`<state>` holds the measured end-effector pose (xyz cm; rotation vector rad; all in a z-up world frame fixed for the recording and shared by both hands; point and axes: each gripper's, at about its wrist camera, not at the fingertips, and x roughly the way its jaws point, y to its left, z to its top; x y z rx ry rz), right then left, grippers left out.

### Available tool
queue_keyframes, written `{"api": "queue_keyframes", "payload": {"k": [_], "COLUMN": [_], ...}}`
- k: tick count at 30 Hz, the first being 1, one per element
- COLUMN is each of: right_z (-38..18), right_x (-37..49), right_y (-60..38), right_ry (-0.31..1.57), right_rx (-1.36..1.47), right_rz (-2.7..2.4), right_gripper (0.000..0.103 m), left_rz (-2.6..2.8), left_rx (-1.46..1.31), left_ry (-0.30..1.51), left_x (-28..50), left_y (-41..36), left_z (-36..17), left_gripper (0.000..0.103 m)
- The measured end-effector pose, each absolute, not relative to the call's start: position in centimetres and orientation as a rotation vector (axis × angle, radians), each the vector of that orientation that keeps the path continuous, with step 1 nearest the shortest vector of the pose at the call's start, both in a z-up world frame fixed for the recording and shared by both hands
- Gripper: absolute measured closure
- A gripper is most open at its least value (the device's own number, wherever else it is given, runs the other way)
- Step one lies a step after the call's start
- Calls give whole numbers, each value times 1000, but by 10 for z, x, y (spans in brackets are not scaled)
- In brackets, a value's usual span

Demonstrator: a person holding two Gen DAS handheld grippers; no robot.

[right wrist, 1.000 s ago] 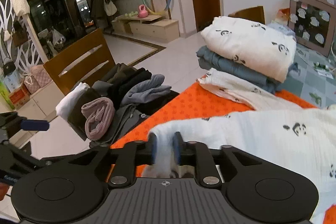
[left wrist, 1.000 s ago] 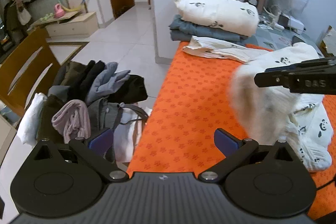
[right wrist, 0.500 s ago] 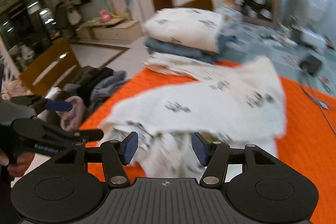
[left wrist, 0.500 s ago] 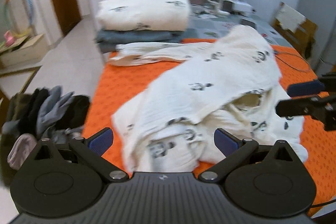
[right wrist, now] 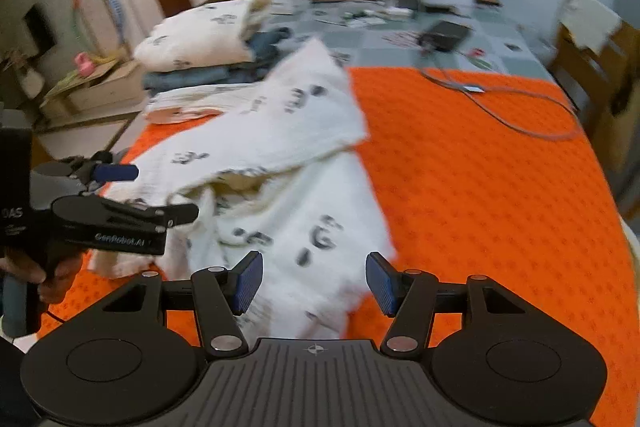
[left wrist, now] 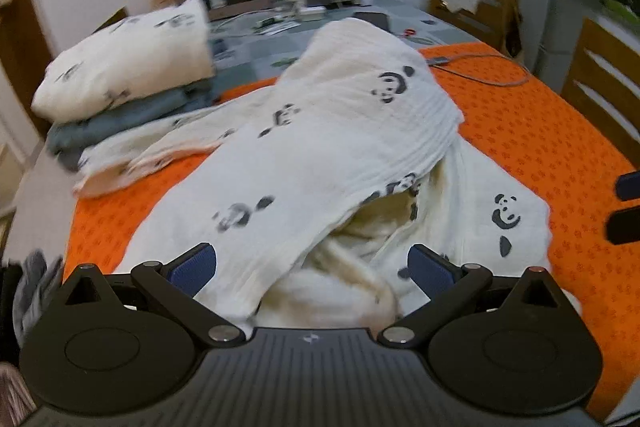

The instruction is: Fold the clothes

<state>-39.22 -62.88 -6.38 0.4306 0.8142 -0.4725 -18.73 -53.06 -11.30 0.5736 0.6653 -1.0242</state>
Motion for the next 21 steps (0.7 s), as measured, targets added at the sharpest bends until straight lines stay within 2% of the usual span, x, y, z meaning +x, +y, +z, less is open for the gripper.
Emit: {"api": "queue_keyframes", "payload": {"k": [7, 10, 13, 15, 18, 20, 21], "right_z": [-70, -71, -72, -73, -74, -75, -76], "right_x": [-414, -419, -423, -424, -423, -421, -419], "right_y": [-635, -636, -637, -638, -640, -642, -643], "right_ry": [817, 815, 812, 810, 809, 809, 809], "right_rx": [470, 478, 488, 493, 500, 502, 502], "right_rz": [-553, -578, -600, -612, -620, -619, -616], "right_gripper": [43, 43, 43, 43, 43, 43, 43], "left_rz": [-1081, -1104, -1109, -1107, -1097, -1064, -1041], "left_rx": [645, 675, 701, 684, 592, 526, 493], "left_ry": [585, 567, 538, 528, 531, 534, 541], "left_x": [-182, -181, -182, -179, -169, -158, -151], "left_y": [-570, -583, -590, -590, -581, -573, -569], "left_z": [-129, -137, -142, -139, -124, -111, -104], "left_gripper": [1, 8, 37, 65, 83, 86, 90]}}
